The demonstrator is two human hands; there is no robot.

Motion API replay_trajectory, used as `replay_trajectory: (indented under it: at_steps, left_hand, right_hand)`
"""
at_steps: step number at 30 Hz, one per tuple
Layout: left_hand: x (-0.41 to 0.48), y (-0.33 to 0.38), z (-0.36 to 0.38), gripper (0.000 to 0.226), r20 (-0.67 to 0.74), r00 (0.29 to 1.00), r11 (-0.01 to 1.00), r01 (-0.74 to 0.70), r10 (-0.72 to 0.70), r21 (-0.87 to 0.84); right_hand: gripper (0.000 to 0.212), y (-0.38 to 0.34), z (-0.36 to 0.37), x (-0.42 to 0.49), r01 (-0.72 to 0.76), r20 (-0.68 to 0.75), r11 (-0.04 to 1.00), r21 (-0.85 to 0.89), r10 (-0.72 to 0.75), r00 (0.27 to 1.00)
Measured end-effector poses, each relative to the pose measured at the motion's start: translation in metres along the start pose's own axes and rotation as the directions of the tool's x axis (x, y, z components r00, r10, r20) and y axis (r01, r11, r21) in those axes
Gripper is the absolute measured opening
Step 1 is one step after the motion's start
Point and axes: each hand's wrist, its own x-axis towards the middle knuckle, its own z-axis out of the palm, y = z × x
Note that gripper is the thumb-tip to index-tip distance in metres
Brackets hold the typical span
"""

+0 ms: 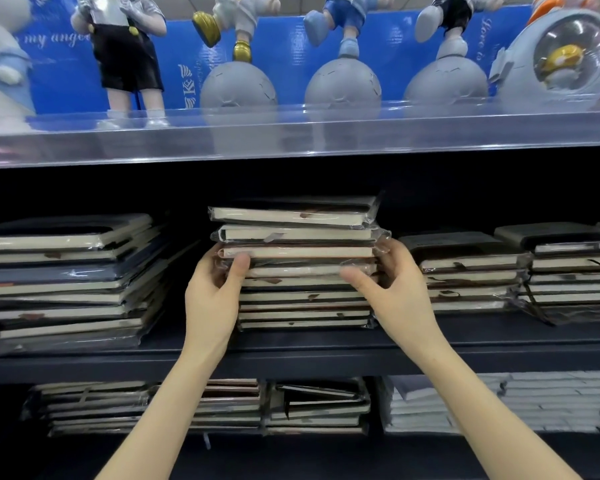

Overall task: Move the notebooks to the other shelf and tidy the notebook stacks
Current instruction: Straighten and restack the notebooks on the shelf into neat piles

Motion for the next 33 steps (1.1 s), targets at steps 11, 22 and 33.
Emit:
replay_trajectory:
  at_steps: [11,22,33]
  left_hand:
    - [0.002,0.003,0.002,0.040,-0.060,0.996,0.995,-0.060,0.065,0.075]
    - [-0.001,0.002,0.010,0.031,-0.093,0.987,0.984,-0.116,0.129,0.133]
    - [-0.002,0.005,0.006,0.028,-0.058,0.995,0.994,-0.081,0.085,0.068]
  right_hand:
    - [0.032,-0.009,0.005,0.011,0.021,-0.093,1.000,0.000,-0.021,0.995]
    - [0.026,-0.004,-0.010,0.028,-0.036,-0.027,0.996,0.081,0.038,0.999]
    - [0.040,-0.002,-0.015,0.031,-0.062,0.004,0.992,0.110,0.062,0.998]
